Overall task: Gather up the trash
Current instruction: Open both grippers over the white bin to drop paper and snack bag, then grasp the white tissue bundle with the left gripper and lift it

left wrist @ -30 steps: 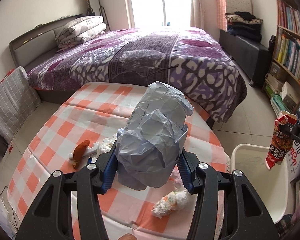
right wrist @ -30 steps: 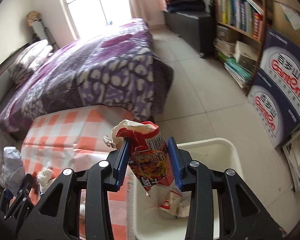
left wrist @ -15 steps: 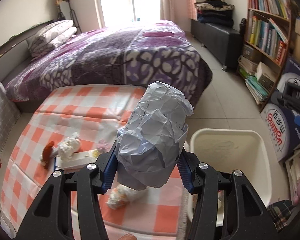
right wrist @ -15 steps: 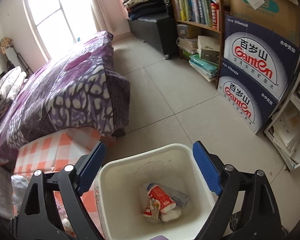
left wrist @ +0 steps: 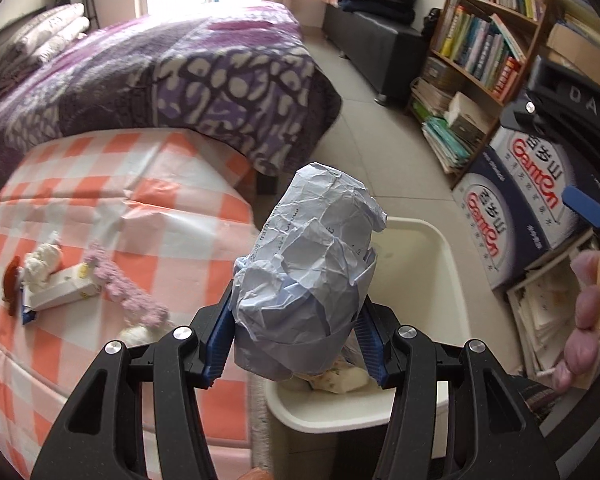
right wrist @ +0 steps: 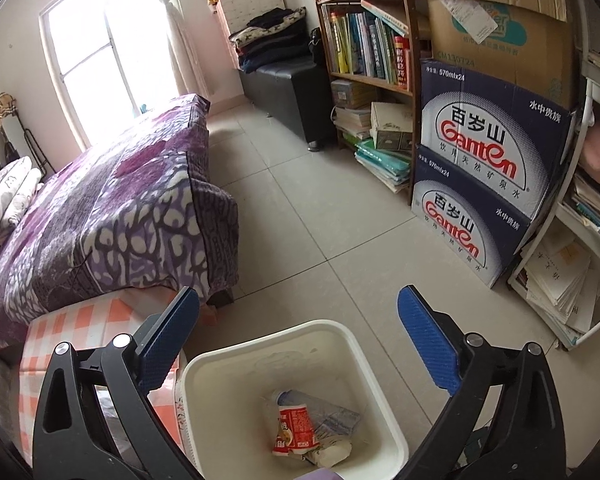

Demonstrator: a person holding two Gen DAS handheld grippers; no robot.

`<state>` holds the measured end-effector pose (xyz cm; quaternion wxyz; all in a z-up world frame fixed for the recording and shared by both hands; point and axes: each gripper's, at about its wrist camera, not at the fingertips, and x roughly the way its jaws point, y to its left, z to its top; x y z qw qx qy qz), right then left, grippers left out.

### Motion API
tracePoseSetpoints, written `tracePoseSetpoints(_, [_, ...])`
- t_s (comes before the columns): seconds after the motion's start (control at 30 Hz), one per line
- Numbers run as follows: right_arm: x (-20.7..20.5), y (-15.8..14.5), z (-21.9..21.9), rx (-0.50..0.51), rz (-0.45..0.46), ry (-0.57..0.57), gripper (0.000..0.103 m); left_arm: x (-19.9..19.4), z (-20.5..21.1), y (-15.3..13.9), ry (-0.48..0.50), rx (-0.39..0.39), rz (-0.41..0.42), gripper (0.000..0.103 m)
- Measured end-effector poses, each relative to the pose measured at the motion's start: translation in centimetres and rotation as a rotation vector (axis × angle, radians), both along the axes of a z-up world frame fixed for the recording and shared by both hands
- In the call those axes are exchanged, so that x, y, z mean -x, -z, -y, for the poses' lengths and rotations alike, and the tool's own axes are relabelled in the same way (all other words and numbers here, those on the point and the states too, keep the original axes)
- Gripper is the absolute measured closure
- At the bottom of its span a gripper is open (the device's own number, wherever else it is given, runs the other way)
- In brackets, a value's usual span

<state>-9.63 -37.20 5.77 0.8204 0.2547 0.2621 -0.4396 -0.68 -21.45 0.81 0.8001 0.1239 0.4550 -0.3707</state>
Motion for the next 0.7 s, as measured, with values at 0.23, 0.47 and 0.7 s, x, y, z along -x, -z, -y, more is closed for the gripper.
tracePoseSetpoints(0.23, [0.0, -0.8, -0.5, 0.043, -0.006, 0.017, 0.007, 0.3, 0.1, 0.3, 0.042, 0.025, -0.044, 0.029])
tracePoseSetpoints(0.47, [-0.9, -1.4, -2.1, 0.120, -0.030, 0.000, 0.007, -0.5, -1.1, 0.0, -0.003, -0.002, 0.018, 0.028])
tracePoseSetpoints(0.7, [-2.3, -1.7, -3.4, 0.150, -0.049, -0.027, 0.007, -1.8, -2.6, 0.6, -0.044, -0.031, 0.031, 0.028])
